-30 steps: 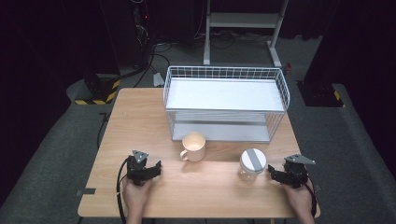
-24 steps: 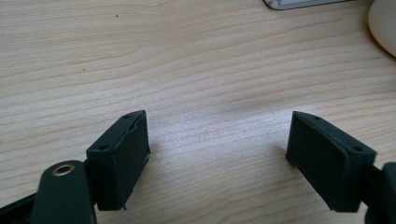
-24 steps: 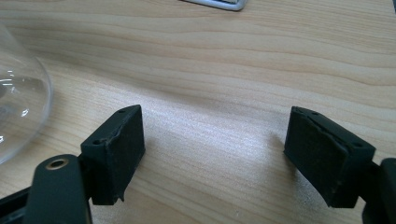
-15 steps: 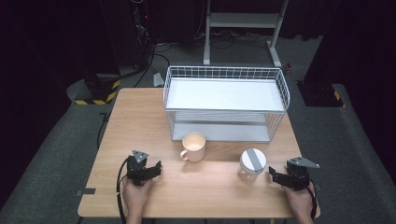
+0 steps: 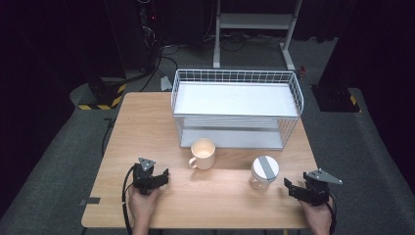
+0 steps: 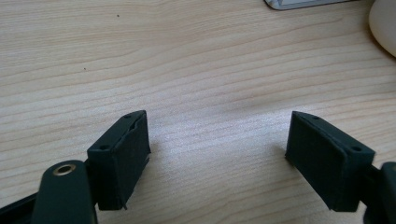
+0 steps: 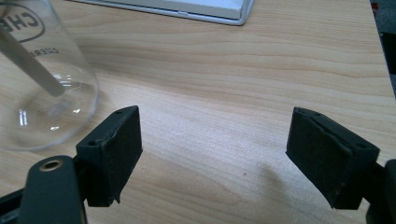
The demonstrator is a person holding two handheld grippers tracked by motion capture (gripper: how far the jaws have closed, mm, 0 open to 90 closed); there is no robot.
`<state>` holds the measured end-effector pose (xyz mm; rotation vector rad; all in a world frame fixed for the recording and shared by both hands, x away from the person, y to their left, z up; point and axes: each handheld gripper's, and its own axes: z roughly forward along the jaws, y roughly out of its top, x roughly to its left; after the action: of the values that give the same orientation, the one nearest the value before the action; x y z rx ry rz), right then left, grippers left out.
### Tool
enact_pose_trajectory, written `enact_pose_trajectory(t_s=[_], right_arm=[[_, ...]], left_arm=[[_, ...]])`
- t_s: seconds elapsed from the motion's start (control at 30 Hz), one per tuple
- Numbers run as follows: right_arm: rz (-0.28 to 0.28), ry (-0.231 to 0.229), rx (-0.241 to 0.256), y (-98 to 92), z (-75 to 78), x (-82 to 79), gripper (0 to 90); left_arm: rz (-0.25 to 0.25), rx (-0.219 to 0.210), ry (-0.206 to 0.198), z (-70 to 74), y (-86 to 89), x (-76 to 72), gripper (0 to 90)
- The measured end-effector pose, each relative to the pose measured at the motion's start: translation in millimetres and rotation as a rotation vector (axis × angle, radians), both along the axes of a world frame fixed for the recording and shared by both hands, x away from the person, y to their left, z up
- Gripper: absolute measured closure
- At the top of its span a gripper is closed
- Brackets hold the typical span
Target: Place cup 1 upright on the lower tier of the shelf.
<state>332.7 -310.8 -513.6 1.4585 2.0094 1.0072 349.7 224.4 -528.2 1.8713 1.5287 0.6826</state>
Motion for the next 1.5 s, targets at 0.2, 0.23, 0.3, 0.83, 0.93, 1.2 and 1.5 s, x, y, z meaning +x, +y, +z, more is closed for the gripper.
enact_pose_trajectory(t_s=[0.2,0.23,0.3,0.83,0.93,1.2,1.5], right_arm=[[0.017,-0.006,0.015,3.0,1.4,-10.9,17.5],[0.032,-0.013,0.012,6.0,2.3,-15.5,17.0],[0.048,-0.022,0.011,8.5,2.9,-19.7,16.7],[0.175,-0.037,0.037,42.2,2.0,-37.7,13.5],[0.189,-0.047,0.035,46.6,2.4,-37.7,13.3],[0.219,-0.033,0.044,62.3,2.6,-29.6,12.0],[0.219,-0.040,0.019,73.6,2.9,-18.2,9.9]], left_arm=[[-0.002,0.004,0.000,0.1,0.6,0.0,21.8],[0.001,0.001,-0.001,0.0,0.1,0.0,21.8],[0.001,0.002,-0.002,0.1,0.3,0.1,21.9],[0.000,0.000,-0.003,-0.1,0.3,0.1,21.9],[-0.002,0.000,0.000,-0.1,0.0,0.1,21.1],[-0.002,0.001,0.001,0.0,0.1,0.2,21.2],[-0.002,0.000,-0.001,-0.1,0.2,0.3,21.3]])
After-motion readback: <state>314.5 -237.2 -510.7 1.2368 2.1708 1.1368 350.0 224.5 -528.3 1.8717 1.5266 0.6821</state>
